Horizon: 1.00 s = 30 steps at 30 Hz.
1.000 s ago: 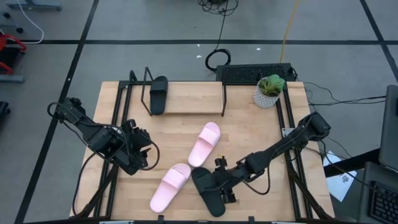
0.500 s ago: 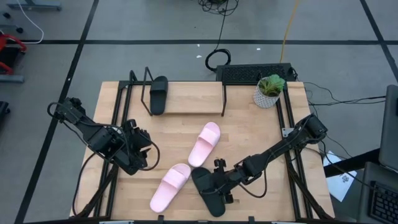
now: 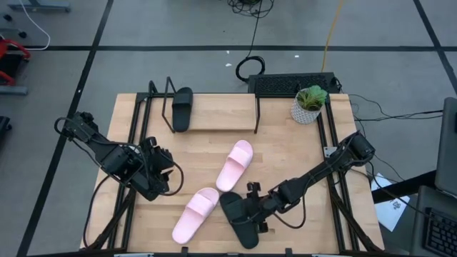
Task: Pick and place slides into the shelf
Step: Put the black slipper on the shelf
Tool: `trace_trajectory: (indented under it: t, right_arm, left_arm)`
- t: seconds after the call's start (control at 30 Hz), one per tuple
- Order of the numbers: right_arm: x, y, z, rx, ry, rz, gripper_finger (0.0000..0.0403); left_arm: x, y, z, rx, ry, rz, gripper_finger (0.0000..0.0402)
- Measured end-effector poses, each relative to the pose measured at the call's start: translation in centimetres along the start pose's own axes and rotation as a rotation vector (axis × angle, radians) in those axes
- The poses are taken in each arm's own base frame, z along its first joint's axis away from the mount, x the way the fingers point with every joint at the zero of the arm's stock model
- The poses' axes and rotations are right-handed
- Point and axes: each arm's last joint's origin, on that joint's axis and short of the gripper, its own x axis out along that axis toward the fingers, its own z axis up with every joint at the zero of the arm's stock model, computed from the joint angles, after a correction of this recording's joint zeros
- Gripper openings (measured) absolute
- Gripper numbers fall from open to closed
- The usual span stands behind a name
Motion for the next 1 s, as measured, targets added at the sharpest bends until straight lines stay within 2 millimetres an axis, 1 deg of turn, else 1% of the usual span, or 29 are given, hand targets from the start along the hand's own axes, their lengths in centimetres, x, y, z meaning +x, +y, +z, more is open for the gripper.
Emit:
trace_trajectory:
  t: [0.17, 0.37, 0.5, 0.93, 1.0]
  right_arm:
    - [0.1, -0.1, -0.1, 0.007, -0.005, -0.014, 0.0189]
    - [1.7, 0.1, -0.6, 0.046, 0.007, -0.019, 0.0189]
    - [2.5, 0.6, -1.1, 0.034, 0.013, -0.031, 0.0189]
    - [2.5, 0.6, -1.0, 0.031, -0.019, -0.084, 0.0189]
    - [2.5, 0.6, -1.1, 0.025, -0.025, -0.113, 0.0189]
  left_arm:
    - [0.0, 0.0, 0.0, 0.000, 0.000, 0.000, 0.0246]
    - [0.0, 0.0, 0.0, 0.001, 0.000, 0.000, 0.0246]
    - [0.0, 0.0, 0.0, 0.001, 0.000, 0.001, 0.0246]
    - [0.0, 0.0, 0.0, 0.010, -0.001, 0.002, 0.0246]
    - [0.0, 0.0, 0.0, 0.011, -0.002, 0.003, 0.0246]
